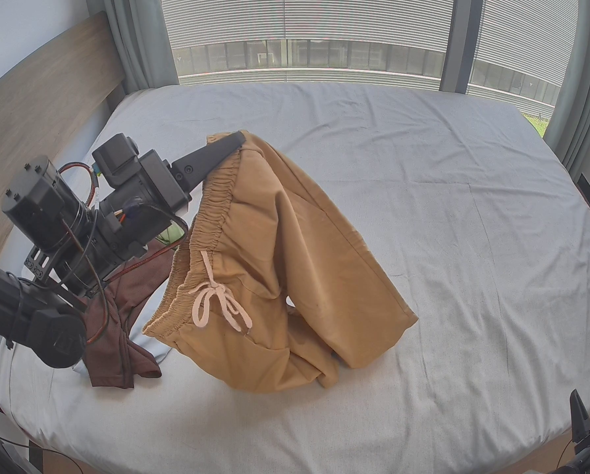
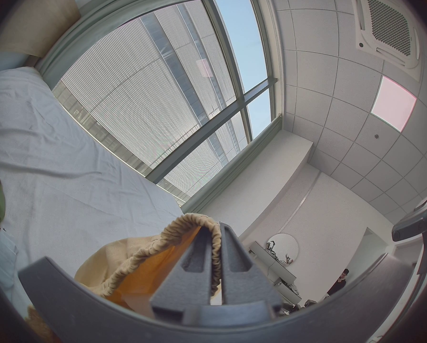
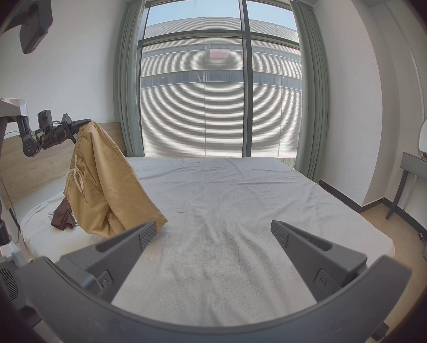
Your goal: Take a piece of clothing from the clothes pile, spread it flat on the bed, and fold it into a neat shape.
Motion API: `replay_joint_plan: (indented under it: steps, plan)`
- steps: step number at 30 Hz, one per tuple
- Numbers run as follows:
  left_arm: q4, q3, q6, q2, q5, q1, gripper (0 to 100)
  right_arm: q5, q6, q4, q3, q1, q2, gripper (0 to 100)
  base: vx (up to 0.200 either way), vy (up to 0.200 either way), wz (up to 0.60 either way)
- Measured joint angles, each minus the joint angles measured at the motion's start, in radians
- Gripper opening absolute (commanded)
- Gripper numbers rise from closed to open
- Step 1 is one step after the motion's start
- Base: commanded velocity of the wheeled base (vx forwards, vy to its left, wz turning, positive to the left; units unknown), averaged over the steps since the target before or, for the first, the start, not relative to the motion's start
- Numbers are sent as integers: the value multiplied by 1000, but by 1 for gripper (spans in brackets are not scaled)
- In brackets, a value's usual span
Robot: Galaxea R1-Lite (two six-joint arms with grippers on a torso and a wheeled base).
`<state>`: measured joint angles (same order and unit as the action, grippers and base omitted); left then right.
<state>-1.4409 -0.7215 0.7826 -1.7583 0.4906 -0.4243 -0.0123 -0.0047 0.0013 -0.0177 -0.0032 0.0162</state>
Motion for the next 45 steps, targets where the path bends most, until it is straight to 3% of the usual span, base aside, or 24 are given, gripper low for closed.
replay_joint_plan:
  steps: [21,29,34,41,45]
  plan:
    - [-2,1,-2,-6,-1,11,0,-5,11,-40,-1,0,0,100,0,0,0]
    - [-4,-2,-3,-6,-1,17,0,14,28,-88,-141,9,58,100,0,0,0]
    - [-7,-2,-3,-6,0,19,0,40,115,-91,-204,70,205,100,0,0,0]
    - [-10,-14,-3,-7,-1,20,0,106,317,-135,-330,188,475,100,0,0,0]
    - [-11,-23,-3,-10,-1,21,0,133,361,-220,-372,226,643,100,0,0,0]
